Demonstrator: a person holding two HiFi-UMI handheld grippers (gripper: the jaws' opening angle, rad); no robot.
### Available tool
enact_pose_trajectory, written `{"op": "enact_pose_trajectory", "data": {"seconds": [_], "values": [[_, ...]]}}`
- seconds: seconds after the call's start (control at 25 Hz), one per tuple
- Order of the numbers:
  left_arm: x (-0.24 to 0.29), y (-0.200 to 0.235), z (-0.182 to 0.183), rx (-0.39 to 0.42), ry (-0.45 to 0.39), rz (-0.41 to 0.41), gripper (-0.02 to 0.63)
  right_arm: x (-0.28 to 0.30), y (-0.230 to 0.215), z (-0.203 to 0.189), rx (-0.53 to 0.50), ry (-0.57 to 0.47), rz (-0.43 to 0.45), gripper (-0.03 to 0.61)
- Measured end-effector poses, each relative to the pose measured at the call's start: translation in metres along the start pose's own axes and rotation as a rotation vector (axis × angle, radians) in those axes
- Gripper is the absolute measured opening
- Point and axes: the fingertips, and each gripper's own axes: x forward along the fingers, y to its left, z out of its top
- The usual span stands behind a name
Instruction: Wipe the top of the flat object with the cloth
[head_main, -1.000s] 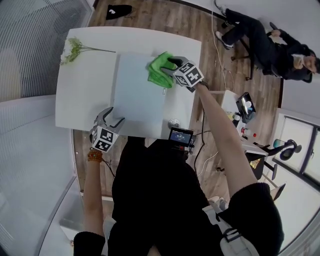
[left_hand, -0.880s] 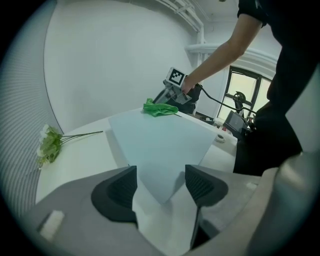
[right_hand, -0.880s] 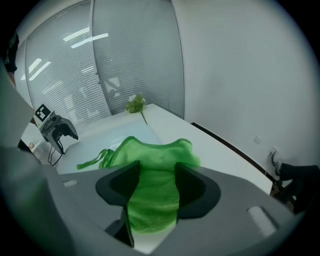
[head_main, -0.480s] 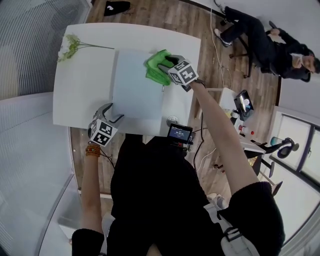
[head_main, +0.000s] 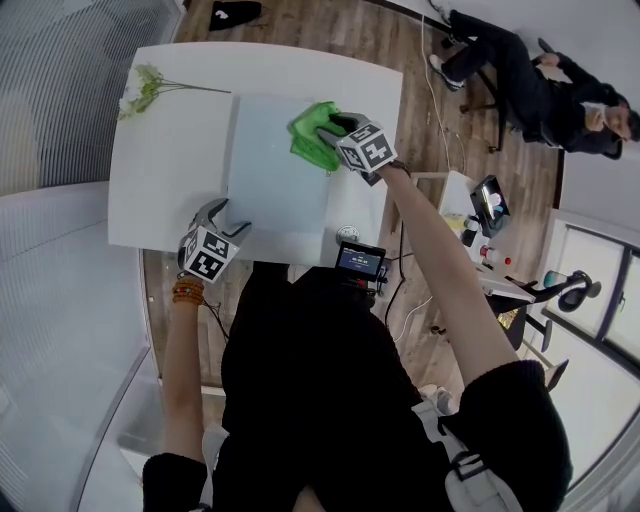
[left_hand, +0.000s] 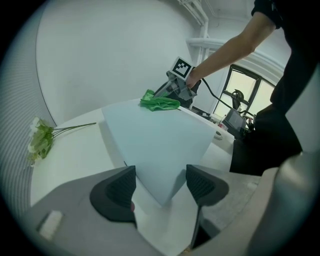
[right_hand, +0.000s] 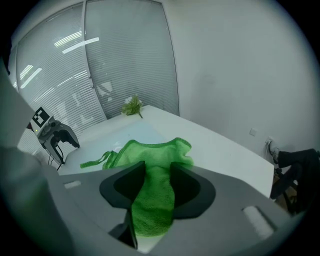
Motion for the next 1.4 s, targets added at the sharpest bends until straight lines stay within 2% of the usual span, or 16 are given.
{"op": "enact_pose_trajectory", "data": {"seconds": [1.4], "values": [[0.002, 0.002, 0.000, -0.001, 0.034, -0.020, 0.321, -0.017, 0.063, -0.036, -0.012, -0.027, 0.053, 0.143]]}}
